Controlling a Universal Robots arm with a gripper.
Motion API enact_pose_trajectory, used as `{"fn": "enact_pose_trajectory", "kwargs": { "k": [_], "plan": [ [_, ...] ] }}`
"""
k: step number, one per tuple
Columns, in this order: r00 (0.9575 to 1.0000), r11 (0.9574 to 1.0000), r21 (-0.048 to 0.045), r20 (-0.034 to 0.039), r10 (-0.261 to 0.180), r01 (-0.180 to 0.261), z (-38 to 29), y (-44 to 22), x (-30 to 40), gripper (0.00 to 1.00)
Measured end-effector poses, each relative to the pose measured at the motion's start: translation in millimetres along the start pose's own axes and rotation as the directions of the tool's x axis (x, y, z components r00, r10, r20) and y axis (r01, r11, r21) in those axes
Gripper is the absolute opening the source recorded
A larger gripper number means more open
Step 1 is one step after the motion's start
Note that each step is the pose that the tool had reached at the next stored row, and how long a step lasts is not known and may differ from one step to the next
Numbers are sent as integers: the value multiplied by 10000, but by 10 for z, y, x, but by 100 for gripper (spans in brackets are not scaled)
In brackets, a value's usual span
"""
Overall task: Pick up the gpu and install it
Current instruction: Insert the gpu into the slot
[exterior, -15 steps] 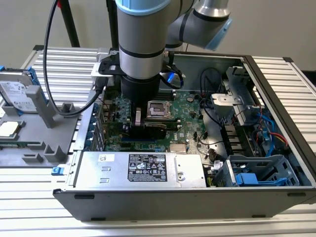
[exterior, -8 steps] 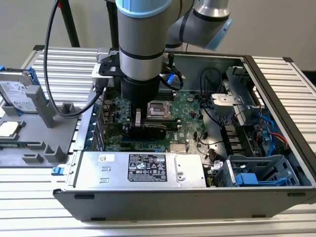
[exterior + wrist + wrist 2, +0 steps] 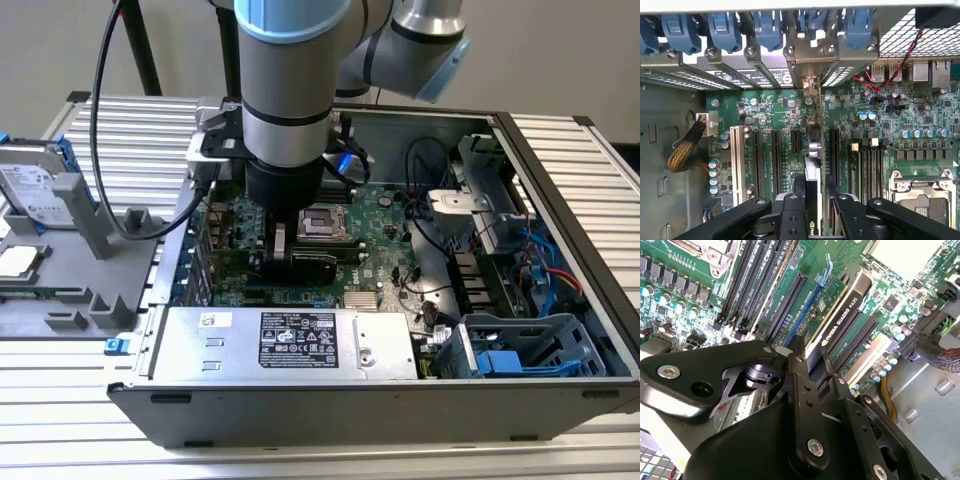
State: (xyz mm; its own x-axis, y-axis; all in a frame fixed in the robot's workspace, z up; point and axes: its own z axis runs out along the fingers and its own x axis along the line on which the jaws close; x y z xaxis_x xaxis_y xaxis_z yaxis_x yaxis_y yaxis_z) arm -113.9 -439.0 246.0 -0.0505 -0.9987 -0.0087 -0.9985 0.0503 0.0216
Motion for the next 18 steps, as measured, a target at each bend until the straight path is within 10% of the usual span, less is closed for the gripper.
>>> {"fn": "enact_pose_trajectory", "kwargs": {
  "k": [12, 13, 18],
  "plan": [
    [10000, 10000, -5, 59, 0, 0, 48, -2, -2, 0],
    [10000, 10000, 4, 80, 1, -1, 54, -3, -4, 100],
    [10000, 10000, -8, 62, -1, 1, -2, -1, -1, 100]
  ]
}}
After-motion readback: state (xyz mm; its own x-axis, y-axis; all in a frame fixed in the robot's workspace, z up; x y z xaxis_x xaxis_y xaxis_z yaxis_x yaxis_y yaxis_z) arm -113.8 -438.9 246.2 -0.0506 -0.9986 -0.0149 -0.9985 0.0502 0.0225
